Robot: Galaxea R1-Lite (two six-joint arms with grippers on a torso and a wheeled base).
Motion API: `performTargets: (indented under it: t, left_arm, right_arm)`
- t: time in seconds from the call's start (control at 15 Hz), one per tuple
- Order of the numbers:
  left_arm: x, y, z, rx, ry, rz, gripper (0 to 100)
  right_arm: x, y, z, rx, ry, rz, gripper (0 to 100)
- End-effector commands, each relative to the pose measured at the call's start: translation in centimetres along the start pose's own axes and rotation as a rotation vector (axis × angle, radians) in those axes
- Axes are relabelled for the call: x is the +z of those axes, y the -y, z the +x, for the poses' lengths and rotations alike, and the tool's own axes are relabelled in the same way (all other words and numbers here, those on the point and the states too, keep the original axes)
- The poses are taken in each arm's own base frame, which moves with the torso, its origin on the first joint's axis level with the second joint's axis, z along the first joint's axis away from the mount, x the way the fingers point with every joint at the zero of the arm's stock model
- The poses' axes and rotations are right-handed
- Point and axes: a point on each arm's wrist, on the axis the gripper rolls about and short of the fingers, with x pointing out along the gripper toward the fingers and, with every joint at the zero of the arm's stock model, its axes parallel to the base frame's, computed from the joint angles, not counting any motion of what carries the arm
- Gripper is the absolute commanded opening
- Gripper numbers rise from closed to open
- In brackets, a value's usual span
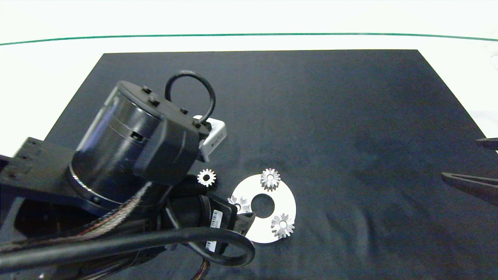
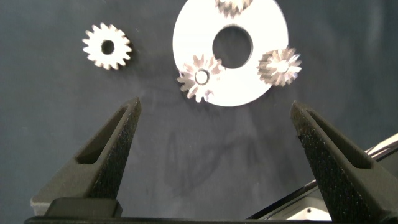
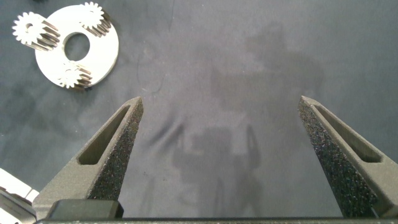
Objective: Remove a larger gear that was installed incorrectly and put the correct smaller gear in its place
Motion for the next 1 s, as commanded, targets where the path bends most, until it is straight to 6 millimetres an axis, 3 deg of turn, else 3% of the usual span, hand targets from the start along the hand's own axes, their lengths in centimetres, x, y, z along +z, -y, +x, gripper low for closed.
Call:
performTargets:
  t: [0.07,0.2,1.0]
  left_arm:
    - [-0.7,1.1,2.6,0.021,-0.074,0.031,100]
    - [-1.1,1.5,4.3,0.031,-0.083,0.033,100]
    - [-1.3,1.7,6.6,0.067,-0.043,0.015,100]
  right_arm:
    - [-0.2,0.1,0.5,0.007,-0.019,0.002,100]
    - [-0.3,0.1,0.9,0.010,-0.034,0.004,100]
    - [-0.5,-0.1,1.1,0.021,-0.043,-0.001,100]
